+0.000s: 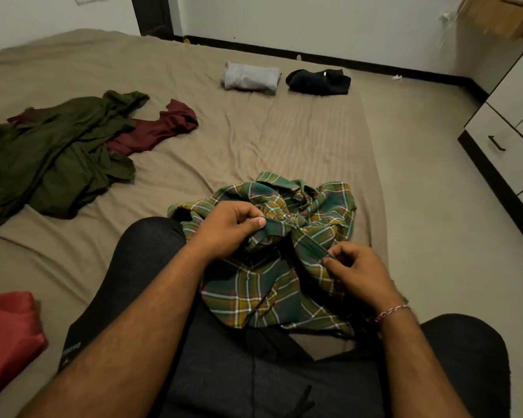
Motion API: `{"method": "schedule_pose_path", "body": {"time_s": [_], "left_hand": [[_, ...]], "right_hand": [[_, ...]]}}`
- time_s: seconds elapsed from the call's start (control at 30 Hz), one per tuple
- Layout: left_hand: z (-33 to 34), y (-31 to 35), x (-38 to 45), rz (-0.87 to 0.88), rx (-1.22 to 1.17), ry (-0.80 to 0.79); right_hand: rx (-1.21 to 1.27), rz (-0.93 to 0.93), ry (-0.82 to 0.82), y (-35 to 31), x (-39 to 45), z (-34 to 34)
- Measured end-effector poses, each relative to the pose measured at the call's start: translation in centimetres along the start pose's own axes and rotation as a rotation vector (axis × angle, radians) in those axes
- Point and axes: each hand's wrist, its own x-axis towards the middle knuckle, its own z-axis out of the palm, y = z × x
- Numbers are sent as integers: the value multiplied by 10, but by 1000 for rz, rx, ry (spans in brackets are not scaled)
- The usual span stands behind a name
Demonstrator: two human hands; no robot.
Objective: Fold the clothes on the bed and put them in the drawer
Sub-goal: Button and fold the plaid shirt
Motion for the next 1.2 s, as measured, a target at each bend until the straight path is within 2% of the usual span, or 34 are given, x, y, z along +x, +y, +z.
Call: {"method": "schedule_pose_path", "body": {"time_s": [0.07,0.17,0.27,0.37,0.43,0.6,0.8,0.9,1.2], "left_hand": [[3,0,-1,-39,-154,-48],[4,2,-5,-65,-389,-68],[6,6,-11,-76,-530,-82],[13,12,-18,-78,-633,-73],[20,16,-22,-79,-644,-43],[32,22,-28,-15,-645,-83],[41,25,-30,20,-592,21],[44,25,-32,16,-614,54],[55,30,-36,19,-599,158]], "right_hand": [[-4,15,-1,1,0,-8],[167,15,-64,-7,-5,-14],[325,-7,-130,-19,-16,-13],[510,-43,-130,-33,-26,-4],[629,-42,-83,-42,-30,6],[858,37,65,-57,-36,33],[973,13,270,-67,-41,62],[965,-10,315,-70,-43,68],[994,23,317,-70,-42,79]]}}
